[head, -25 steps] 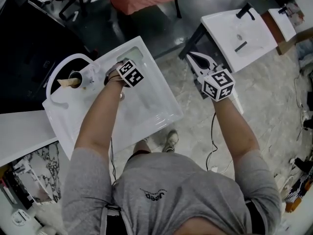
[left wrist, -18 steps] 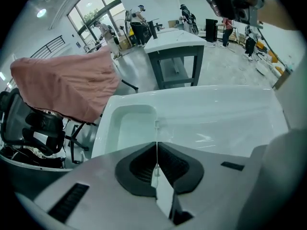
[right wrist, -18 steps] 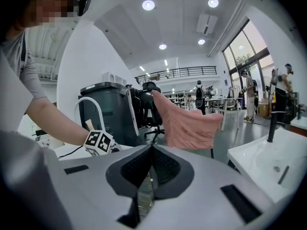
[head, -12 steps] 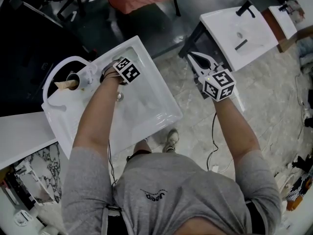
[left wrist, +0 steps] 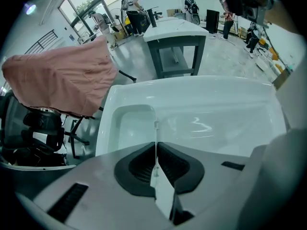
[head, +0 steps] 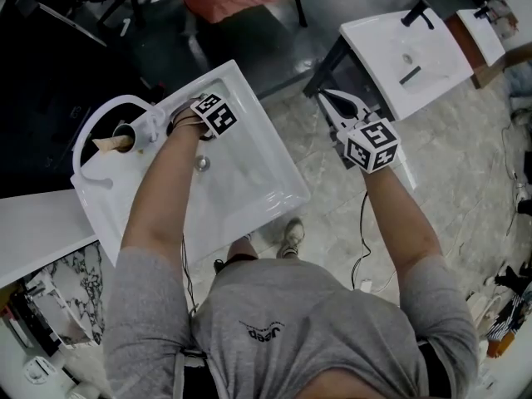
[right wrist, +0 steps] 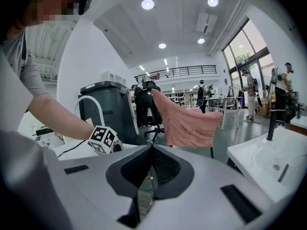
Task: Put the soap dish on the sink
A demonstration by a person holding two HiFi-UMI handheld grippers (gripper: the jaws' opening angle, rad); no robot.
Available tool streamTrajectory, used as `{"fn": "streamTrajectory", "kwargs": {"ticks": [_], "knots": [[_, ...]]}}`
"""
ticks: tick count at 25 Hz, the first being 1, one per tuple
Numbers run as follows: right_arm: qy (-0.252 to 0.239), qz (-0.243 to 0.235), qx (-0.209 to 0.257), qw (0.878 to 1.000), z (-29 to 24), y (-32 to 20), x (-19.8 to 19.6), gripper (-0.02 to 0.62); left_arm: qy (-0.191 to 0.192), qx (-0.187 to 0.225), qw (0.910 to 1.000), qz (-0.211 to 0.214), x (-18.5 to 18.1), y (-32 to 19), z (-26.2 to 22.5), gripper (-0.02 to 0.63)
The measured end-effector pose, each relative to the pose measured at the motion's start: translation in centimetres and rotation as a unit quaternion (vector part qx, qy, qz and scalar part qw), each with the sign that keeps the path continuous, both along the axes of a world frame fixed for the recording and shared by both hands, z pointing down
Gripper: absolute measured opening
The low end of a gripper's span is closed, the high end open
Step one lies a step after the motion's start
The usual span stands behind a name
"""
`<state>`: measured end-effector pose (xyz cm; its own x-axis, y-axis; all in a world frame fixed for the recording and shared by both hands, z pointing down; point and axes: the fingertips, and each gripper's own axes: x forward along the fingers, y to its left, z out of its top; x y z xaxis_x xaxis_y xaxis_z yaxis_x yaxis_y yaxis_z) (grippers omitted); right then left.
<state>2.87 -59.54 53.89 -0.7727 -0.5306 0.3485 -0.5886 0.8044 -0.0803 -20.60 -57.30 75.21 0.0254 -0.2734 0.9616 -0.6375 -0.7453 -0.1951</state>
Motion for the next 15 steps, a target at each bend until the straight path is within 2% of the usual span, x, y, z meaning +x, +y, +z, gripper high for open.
{"fn": "streamTrajectory", "kwargs": {"ticks": [7, 11, 15], "knots": [[0.002, -0.002, 0.003, 1.0, -0.3, 0.1, -0.2, 0.058, 0.0, 0.008, 0.9999, -0.013, 0.0, 0.0, -0.2, 0.02], [0.005, -0.003, 0.006, 1.0, -0.5, 0.3, -0.2, 0.058, -0.007, 0.017, 0.9996, -0.021, -0.4, -0.1, -0.6, 0.092], [0.006, -0.001, 0.01, 1.0, -1.0, 0.7, 0.0, 0.058, -0.012, 0.027, 0.9993, -0.022, -0.6, -0.2, -1.4, 0.111]]}}
